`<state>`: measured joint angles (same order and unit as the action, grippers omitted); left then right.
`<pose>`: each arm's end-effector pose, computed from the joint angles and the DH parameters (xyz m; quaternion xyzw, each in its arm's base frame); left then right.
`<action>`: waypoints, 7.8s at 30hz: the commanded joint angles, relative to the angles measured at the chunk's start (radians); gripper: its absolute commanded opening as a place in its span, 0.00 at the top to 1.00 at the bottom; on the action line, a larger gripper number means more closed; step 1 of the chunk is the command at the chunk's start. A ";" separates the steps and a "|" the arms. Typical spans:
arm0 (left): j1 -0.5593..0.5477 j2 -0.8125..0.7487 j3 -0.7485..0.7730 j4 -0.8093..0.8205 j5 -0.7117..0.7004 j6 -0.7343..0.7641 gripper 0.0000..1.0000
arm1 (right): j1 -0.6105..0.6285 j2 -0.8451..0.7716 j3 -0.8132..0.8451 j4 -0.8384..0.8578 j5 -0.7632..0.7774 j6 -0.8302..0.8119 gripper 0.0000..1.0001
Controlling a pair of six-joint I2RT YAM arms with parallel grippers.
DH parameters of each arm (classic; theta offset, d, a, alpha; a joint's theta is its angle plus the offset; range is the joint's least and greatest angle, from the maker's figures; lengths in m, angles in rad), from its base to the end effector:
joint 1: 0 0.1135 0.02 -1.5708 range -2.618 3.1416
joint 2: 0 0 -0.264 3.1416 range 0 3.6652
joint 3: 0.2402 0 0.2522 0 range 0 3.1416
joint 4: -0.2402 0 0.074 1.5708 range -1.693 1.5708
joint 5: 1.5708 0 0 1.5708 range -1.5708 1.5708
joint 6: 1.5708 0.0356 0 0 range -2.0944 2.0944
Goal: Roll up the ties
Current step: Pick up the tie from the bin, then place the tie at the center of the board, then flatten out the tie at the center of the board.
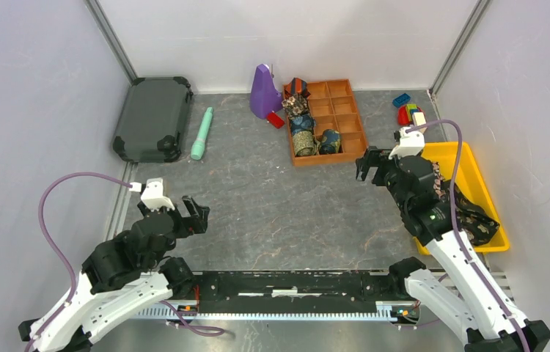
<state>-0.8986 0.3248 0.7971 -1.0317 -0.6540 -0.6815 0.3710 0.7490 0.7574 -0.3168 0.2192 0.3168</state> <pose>0.0464 -0.0235 0.3084 -0.0649 0.8405 -0.1281 0.5225 0.1656 0.0561 0.3223 0.0428 0.8039 0.1146 0.5820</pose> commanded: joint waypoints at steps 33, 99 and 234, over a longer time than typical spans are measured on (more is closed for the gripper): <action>0.000 0.087 -0.007 0.027 -0.024 -0.034 0.00 | -0.611 0.716 0.080 0.162 0.260 0.005 0.02; 0.003 0.142 -0.010 0.039 -0.019 -0.016 0.00 | -0.653 0.409 0.600 0.034 -0.574 -0.035 1.00; 0.007 0.459 -0.284 0.325 0.317 -0.252 0.65 | -0.049 0.390 -0.523 0.396 -0.005 0.229 0.56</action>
<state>-0.8932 0.8787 0.4969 -0.6521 -0.2852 -0.8497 0.3267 1.1725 0.2531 0.2882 0.1677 0.5716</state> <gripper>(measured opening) 0.328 0.437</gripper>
